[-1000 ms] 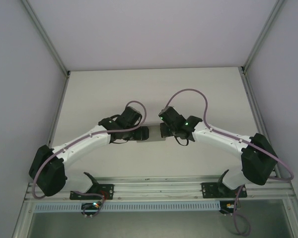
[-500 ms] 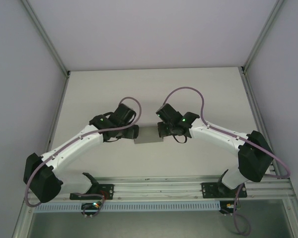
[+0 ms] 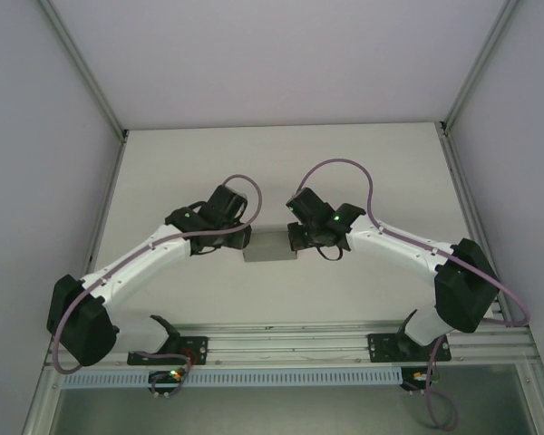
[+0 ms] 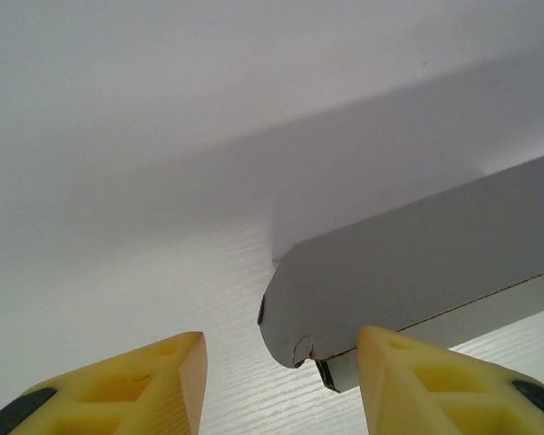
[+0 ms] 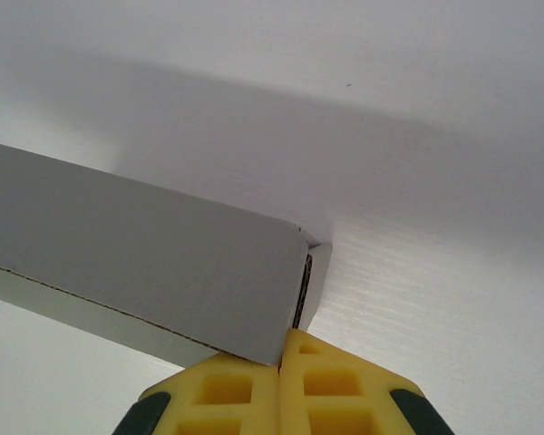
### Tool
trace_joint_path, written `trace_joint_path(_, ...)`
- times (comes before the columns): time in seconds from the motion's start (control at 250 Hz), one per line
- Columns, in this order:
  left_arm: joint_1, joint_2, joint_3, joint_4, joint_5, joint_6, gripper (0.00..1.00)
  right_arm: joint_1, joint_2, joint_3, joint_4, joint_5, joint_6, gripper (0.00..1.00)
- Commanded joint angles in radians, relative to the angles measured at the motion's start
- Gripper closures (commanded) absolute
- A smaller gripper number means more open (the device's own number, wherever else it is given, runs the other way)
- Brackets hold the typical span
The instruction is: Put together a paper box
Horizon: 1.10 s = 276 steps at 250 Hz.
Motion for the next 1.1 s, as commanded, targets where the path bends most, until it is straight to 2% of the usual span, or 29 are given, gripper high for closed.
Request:
trace_joint_path(0.0,0.003,-0.003,-0.021,-0.027,0.011,0.060,0.54,-0.005,0.027,0.004,-0.068,-0.045,-0.023,1.00)
trace_joint_path(0.136,-0.003,-0.004,-0.022,-0.039,0.008,0.054,0.53,-0.011,0.017,0.015,-0.081,-0.053,-0.043,1.00)
trace_joint_path(0.295,-0.025,-0.070,-0.057,0.029,0.056,0.043,0.42,-0.015,0.040,0.070,-0.131,-0.075,-0.063,1.00)
trace_joint_path(0.615,-0.032,-0.098,-0.090,0.027,0.044,0.051,0.41,-0.029,0.081,0.133,-0.201,-0.110,-0.058,1.00)
trace_joint_path(0.771,-0.020,-0.084,-0.095,0.019,0.029,0.049,0.49,-0.032,0.111,0.180,-0.253,-0.113,-0.075,1.00)
trace_joint_path(1.098,-0.013,-0.081,-0.087,0.037,-0.021,0.069,0.56,-0.033,0.122,0.194,-0.257,-0.127,-0.092,1.00)
